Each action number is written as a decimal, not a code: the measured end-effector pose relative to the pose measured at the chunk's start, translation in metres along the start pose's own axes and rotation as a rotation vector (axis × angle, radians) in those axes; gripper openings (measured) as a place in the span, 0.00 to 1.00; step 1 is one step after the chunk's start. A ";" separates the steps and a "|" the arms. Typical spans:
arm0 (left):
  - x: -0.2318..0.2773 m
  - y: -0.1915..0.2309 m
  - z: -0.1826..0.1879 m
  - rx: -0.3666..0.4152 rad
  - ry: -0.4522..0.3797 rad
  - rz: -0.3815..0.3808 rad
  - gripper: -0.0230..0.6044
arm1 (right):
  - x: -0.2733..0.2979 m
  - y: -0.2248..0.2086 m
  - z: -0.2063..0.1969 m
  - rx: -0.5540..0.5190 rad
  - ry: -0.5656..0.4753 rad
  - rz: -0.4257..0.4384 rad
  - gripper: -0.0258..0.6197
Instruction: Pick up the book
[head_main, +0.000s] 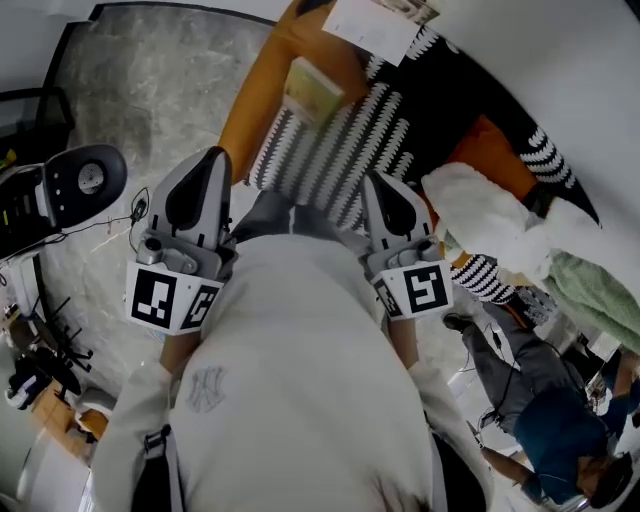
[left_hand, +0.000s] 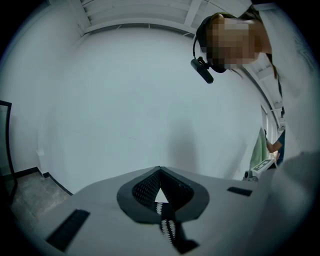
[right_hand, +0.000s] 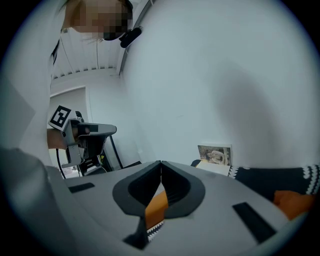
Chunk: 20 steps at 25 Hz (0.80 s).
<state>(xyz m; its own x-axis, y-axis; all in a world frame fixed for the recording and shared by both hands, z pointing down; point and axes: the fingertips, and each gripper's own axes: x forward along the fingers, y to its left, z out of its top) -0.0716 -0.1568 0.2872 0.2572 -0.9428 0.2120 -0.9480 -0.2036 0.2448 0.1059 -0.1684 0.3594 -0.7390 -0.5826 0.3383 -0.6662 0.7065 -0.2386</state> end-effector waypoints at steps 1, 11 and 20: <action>-0.001 0.003 0.002 0.003 0.001 0.002 0.05 | 0.002 0.002 0.002 0.002 -0.003 0.001 0.07; 0.001 0.044 -0.005 0.001 0.026 -0.040 0.05 | 0.001 0.015 0.007 0.014 -0.033 -0.133 0.07; 0.024 0.041 0.006 0.023 -0.008 -0.139 0.05 | -0.023 -0.001 0.019 -0.028 -0.079 -0.305 0.07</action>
<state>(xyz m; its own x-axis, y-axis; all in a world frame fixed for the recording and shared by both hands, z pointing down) -0.1048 -0.1897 0.2967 0.3851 -0.9070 0.1704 -0.9074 -0.3384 0.2492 0.1215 -0.1635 0.3342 -0.5118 -0.7979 0.3184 -0.8561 0.5046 -0.1116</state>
